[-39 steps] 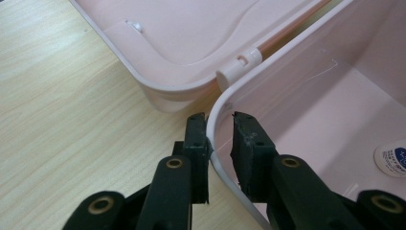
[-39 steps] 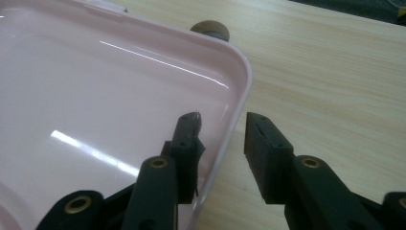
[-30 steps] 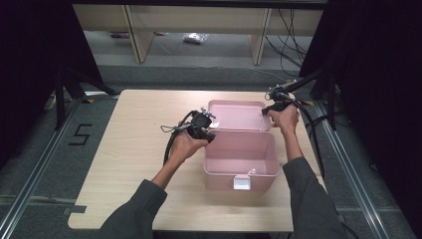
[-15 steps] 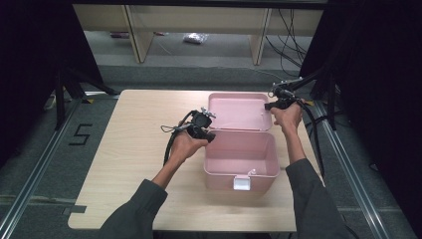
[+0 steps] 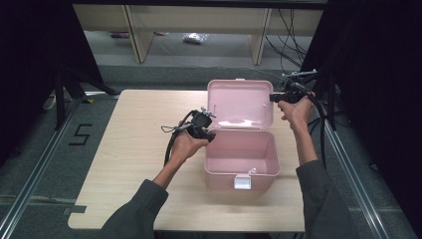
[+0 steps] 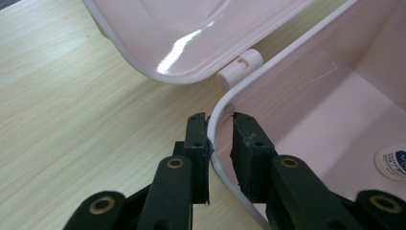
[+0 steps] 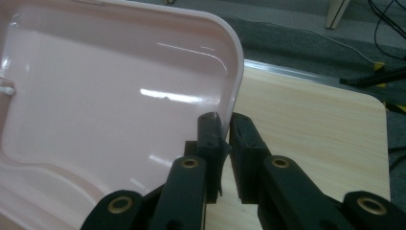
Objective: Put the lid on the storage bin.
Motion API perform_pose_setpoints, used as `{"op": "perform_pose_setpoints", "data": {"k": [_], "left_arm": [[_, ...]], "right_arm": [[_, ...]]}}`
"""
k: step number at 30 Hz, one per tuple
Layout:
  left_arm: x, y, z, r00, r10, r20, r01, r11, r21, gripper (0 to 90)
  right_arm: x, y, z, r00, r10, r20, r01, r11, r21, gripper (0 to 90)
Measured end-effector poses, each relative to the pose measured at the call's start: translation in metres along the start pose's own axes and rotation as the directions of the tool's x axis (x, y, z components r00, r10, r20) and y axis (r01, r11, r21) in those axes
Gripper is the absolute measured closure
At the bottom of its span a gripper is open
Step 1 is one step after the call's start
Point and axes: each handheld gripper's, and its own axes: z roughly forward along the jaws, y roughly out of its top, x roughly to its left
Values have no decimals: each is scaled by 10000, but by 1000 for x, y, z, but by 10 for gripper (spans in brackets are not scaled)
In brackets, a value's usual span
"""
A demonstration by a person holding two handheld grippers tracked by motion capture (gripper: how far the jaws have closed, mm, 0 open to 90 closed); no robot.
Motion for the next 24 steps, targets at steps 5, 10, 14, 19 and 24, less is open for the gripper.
{"op": "perform_pose_setpoints", "data": {"k": [5,10,14,19,24], "left_arm": [[0,0,0,10000,9,-3,-9,10000,-27,764],[0,-1,0,10000,-54,12,54,9999,-118,763],[0,-1,1,10000,-87,-18,87,9998,-187,763],[-1,-1,0,9999,-120,-56,119,9997,-235,763],[-1,-2,0,9999,-157,-47,156,9995,-271,763]], "right_arm": [[0,-1,-9,9999,-151,-27,150,9996,-244,844],[3,-3,-21,9989,-444,-137,436,9975,-549,847],[6,-5,-33,9970,-759,-135,744,9935,-863,851],[10,-11,-48,9956,-915,-180,888,9893,-1154,854],[15,-17,-59,9897,-1433,-31,1412,9787,-1491,856]]}}
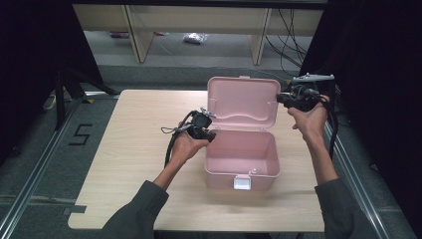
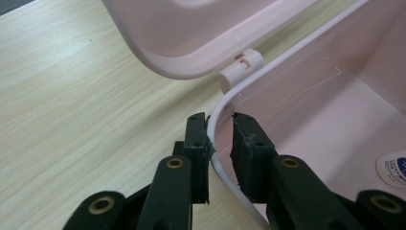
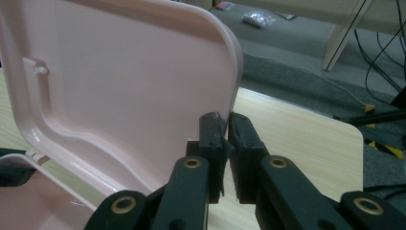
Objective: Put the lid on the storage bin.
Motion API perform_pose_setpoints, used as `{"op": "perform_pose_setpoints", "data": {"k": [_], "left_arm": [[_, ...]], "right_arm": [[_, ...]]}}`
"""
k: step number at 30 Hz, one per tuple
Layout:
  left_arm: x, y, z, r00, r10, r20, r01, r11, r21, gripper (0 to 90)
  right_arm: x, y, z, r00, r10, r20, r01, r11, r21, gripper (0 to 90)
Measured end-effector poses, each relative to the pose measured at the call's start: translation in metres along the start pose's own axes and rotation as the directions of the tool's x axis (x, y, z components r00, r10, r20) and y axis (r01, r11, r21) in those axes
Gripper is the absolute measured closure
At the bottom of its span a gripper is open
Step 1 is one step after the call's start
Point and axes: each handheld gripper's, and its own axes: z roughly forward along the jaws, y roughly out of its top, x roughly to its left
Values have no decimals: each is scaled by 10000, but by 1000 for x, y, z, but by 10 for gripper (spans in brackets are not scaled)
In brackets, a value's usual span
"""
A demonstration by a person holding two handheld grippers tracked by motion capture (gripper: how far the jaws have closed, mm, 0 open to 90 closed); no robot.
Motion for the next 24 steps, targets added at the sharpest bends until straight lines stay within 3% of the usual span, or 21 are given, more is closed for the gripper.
{"op": "perform_pose_setpoints", "data": {"k": [1,3,6,7,10,14,16,20,22,23,24], "left_arm": [[0,0,0,10000,-47,47,47,10000,-37,764],[0,0,0,9999,-96,63,97,9999,-96,764],[-1,-1,0,9998,-162,88,163,9997,-170,765],[-2,-1,0,9995,-321,50,322,9989,-334,765],[-3,-1,1,9992,-393,93,396,9987,-316,765],[-2,-2,-1,9989,-449,137,453,9985,-301,766],[-1,-2,-1,9983,-561,168,566,9978,-344,769],[-3,-2,-1,9984,-551,84,553,9978,-359,770],[-1,-4,0,9981,-614,54,616,9975,-358,766],[0,-6,-1,9971,-743,157,750,9960,-489,766],[1,-7,-1,9954,-905,300,920,9943,-537,765]], "right_arm": [[3,0,-5,9998,217,-40,-217,9997,113,858],[3,-2,-9,9999,-101,21,102,9999,-89,858],[8,-6,-15,9999,-57,104,60,9997,-246,857],[7,-7,-17,9994,-270,200,276,9992,-276,857],[10,-11,-23,9998,-109,138,115,9991,-408,857],[13,-15,-29,9980,-568,268,582,9968,-549,855],[15,-17,-32,9992,-375,139,383,9976,-580,855],[18,-22,-38,9985,-499,209,511,9968,-615,852],[20,-24,-40,9975,-634,310,652,9959,-623,893],[20,-26,-42,9904,-1257,570,1291,9898,-603,900],[23,-28,-43,9920,-1146,531,1183,9904,-717,900]]}}
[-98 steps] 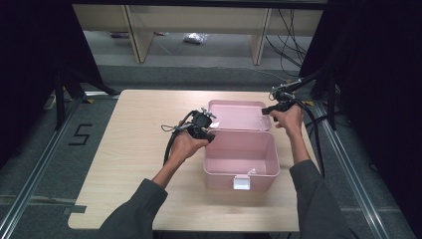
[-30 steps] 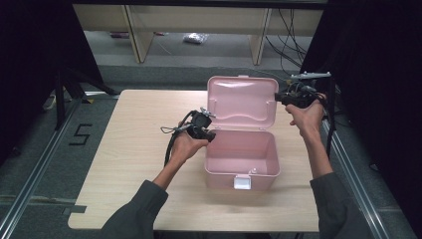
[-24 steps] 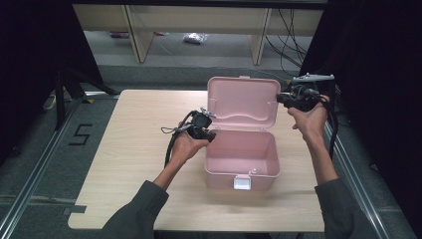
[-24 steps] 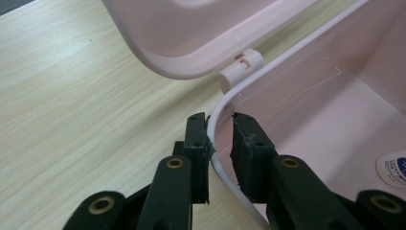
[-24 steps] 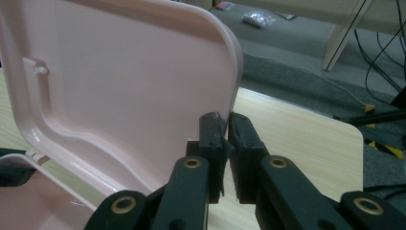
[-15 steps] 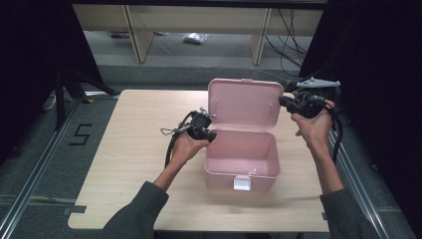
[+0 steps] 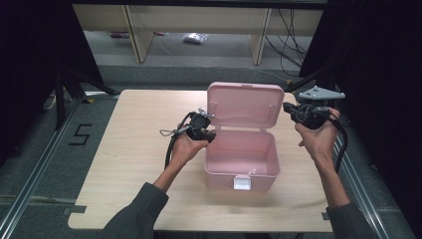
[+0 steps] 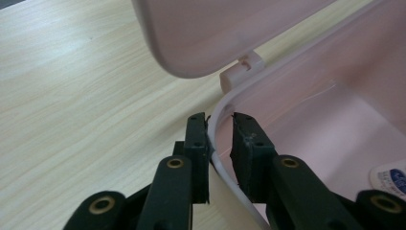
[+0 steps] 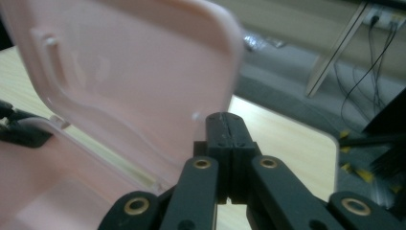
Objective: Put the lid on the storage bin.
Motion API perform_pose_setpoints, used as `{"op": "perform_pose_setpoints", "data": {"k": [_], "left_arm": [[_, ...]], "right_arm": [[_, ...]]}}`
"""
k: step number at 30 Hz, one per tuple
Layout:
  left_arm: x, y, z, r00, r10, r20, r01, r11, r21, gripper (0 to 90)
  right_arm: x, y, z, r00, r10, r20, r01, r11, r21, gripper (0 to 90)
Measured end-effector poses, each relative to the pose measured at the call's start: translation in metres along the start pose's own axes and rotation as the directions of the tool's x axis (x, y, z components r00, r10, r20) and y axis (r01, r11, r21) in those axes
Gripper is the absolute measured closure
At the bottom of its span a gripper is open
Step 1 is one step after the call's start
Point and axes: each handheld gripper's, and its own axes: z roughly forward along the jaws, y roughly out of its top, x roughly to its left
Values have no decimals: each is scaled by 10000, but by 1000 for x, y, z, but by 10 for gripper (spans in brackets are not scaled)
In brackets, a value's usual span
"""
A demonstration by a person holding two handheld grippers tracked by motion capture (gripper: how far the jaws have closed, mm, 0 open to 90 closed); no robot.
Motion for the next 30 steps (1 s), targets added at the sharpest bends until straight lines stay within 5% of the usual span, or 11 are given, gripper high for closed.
{"op": "perform_pose_setpoints", "data": {"k": [2,6,8,10,12,14,17,24,26,30], "left_arm": [[1,-1,-1,9998,143,111,-143,9999,-6,764],[0,-1,-2,9998,219,-2,-219,9997,-48,760],[-1,-1,-2,9998,175,-25,-175,9998,-101,760],[-1,-1,-3,9997,254,-70,-254,9996,-90,756],[-1,-1,-3,9996,267,-30,-267,9996,-73,754],[-1,-1,-3,9998,222,-2,-222,9997,-75,754],[0,-1,-3,9997,233,64,-232,9997,-68,754],[0,-1,-5,9996,291,28,-291,9995,-103,760],[-1,-1,-5,9995,302,-34,-303,9994,-137,761],[-1,-1,-4,9996,263,-98,-265,9994,-200,761]], "right_arm": [[4,0,-2,9991,82,-428,-91,9998,-191,900],[3,6,3,9998,-203,-90,202,9997,-161,900],[-2,7,9,9993,339,-154,-334,9990,301,900],[-11,8,19,9972,734,175,-732,9973,-109,673],[-18,10,32,9905,1370,65,-1370,9906,5,591],[-25,12,49,9824,1824,-391,-1812,9829,320,615],[-29,13,66,9751,2073,-790,-2049,9780,381,831],[-24,19,65,9840,1736,-399,-1713,9836,559,843],[-20,19,62,9775,2064,-440,-2036,9772,606,844],[-19,17,57,9818,1855,-418,-1839,9821,398,846]]}}
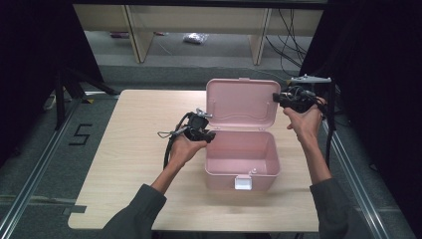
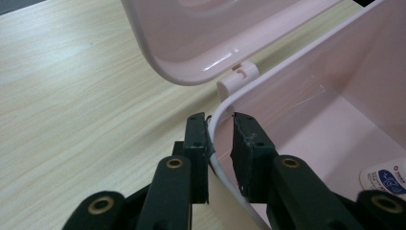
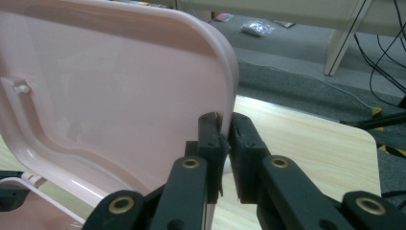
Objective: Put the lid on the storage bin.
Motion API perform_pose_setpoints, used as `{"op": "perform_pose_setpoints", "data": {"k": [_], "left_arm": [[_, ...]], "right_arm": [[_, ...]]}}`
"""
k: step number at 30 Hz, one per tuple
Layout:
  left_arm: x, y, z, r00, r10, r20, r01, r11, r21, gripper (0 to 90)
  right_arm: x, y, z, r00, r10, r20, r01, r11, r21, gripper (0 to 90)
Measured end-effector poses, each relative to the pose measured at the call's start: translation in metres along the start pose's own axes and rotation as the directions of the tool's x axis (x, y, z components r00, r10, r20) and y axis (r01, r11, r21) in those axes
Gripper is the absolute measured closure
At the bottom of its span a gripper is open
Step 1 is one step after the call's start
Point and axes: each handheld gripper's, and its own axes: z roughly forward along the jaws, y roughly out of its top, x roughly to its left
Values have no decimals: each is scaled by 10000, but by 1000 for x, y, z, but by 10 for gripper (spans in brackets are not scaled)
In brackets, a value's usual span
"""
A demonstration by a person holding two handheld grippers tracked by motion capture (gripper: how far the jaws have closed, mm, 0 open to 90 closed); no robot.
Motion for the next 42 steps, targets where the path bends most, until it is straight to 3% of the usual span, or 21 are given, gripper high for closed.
{"op": "perform_pose_setpoints", "data": {"k": [3,9,10,11,16,17,27,28,30,31,33,36,37,39,40,41,42], "left_arm": [[0,0,0,10000,-15,5,15,10000,-11,761],[-2,0,1,10000,-30,-44,30,10000,-29,762],[-2,0,1,10000,-11,-62,11,10000,-32,762],[-2,0,1,10000,-42,-68,41,10000,-23,762],[-2,0,1,9999,-57,-82,57,10000,-23,762],[-2,0,1,9999,-64,-83,64,10000,-14,762],[-2,-1,1,10000,-53,-80,52,9999,-119,761],[-2,-2,1,9999,-59,-95,58,9999,-163,761],[-2,-2,1,9999,30,-111,-32,9998,-182,760],[-2,-2,1,9999,65,-112,-67,9998,-200,760],[-1,-3,0,10000,38,-72,-39,9997,-257,757],[-1,-3,-2,10000,-18,-90,14,9991,-421,753],[-1,-3,-3,10000,-4,-67,1,9992,-407,750],[0,-3,-4,10000,33,-15,-33,9993,-375,731],[1,-3,-5,10000,1,15,-1,9992,-399,723],[1,-3,-6,10000,11,62,-8,9992,-391,718],[1,-4,-7,9999,-1,153,7,9992,-396,711]], "right_arm": [[2,-2,-4,10000,18,11,-18,10000,-92,846],[4,-7,-15,9985,-519,151,524,9980,-348,844],[7,-8,-17,9997,-213,73,215,9994,-262,843],[6,-8,-18,9982,-595,116,599,9975,-369,842],[13,-12,-26,9978,-604,265,614,9974,-369,842],[12,-12,-26,9953,-903,357,920,9946,-488,842],[22,-21,-39,9894,-1297,655,1332,9897,-527,842],[23,-22,-39,9882,-1340,745,1393,9877,-712,842],[26,-24,-41,9898,-1252,682,1297,9893,-663,841],[25,-25,-42,9854,-1494,820,1559,9846,-796,842],[28,-28,-44,9883,-1308,784,1370,9873,-798,841],[28,-32,-46,9850,-1480,887,1565,9827,-986,841],[29,-33,-48,9880,-1325,796,1395,9863,-886,841],[30,-35,-50,9876,-1363,785,1429,9859,-867,839],[29,-35,-50,9842,-1559,845,1642,9810,-1030,838],[31,-36,-51,9899,-1257,658,1314,9872,-904,837],[30,-37,-52,9864,-1463,748,1533,9834,-973,835]]}}
